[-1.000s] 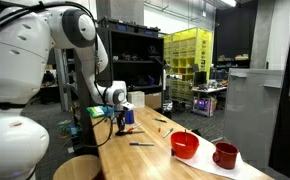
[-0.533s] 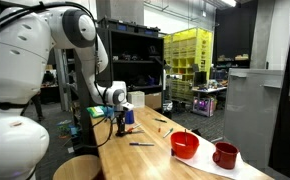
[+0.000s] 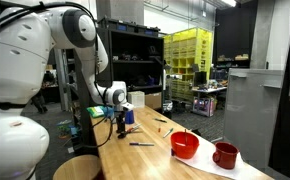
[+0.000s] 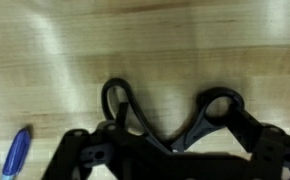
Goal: Open and close the black scissors on the table five times
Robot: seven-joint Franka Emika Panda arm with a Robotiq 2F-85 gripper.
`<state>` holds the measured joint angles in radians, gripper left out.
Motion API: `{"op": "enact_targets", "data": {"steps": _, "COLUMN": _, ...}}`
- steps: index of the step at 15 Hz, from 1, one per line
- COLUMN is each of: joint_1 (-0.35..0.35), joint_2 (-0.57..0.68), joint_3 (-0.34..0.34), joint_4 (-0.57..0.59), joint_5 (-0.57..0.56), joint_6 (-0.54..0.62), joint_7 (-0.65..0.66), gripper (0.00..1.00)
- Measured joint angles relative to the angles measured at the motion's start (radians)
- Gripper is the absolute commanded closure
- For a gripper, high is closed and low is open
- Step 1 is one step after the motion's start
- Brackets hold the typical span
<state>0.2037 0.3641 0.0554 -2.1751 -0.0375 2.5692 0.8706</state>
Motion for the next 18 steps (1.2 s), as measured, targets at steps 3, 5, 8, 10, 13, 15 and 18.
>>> {"op": "enact_targets", "data": {"steps": 3, "joint_1": 0.000, "joint_2": 0.000, "joint_3": 0.000, "joint_4": 0.000, "joint_5": 0.000, "joint_6": -0.001, "joint_7": -0.001, "gripper": 0.55}}
{"op": "enact_targets", "data": {"steps": 5, "joint_1": 0.000, "joint_2": 0.000, "joint_3": 0.000, "joint_4": 0.000, "joint_5": 0.000, "joint_6": -0.001, "joint_7": -0.002, "gripper": 0.89}}
{"op": "enact_targets", "data": {"steps": 8, "joint_1": -0.001, "joint_2": -0.005, "joint_3": -0.001, "joint_4": 0.000, "joint_5": 0.000, "joint_6": -0.013, "joint_7": -0.004, "gripper": 0.43}}
{"op": "enact_targets", "data": {"steps": 10, "joint_1": 0.000, "joint_2": -0.005, "joint_3": 0.000, "joint_4": 0.000, "joint_5": 0.000, "joint_6": -0.013, "joint_7": -0.008, "gripper": 0.33}}
{"op": "enact_targets", "data": {"steps": 13, "joint_1": 0.002, "joint_2": -0.005, "joint_3": 0.003, "joint_4": -0.006, "joint_5": 0.000, "joint_6": -0.013, "joint_7": -0.014, "gripper": 0.15}}
{"op": "enact_targets", "data": {"steps": 15, "joint_1": 0.004, "joint_2": -0.005, "joint_3": 0.003, "joint_4": -0.011, "joint_5": 0.000, "joint_6": -0.013, "joint_7": -0.016, "gripper": 0.02}}
{"op": "enact_targets", "data": {"steps": 18, "joint_1": 0.005, "joint_2": -0.005, "joint_3": 0.004, "joint_4": -0.014, "joint_5": 0.000, "joint_6": -0.013, "joint_7": -0.018, "gripper": 0.00}}
